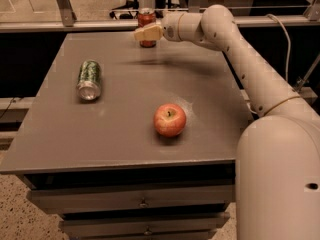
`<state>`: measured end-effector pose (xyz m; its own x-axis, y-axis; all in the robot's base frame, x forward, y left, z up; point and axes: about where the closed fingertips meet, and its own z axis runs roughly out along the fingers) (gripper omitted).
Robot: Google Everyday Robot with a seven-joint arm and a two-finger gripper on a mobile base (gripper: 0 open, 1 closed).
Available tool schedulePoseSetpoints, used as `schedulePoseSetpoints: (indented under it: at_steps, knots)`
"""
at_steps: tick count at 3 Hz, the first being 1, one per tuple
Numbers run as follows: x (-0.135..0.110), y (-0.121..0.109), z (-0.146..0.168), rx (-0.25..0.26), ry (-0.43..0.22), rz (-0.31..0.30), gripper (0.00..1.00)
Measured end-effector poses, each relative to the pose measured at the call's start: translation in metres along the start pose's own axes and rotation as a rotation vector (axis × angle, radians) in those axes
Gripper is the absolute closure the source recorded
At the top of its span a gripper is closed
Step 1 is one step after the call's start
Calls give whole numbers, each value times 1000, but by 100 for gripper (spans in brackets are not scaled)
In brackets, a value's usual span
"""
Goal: Move coke can near apple
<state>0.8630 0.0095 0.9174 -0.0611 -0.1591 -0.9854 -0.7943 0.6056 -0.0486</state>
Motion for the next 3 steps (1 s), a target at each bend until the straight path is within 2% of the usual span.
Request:
schedulePoseSetpoints:
  at_steps: [1,3]
  knots:
    - [-7,-5,10,5,-26,0,0]
    - [2,-16,22,66,54,-14,44]
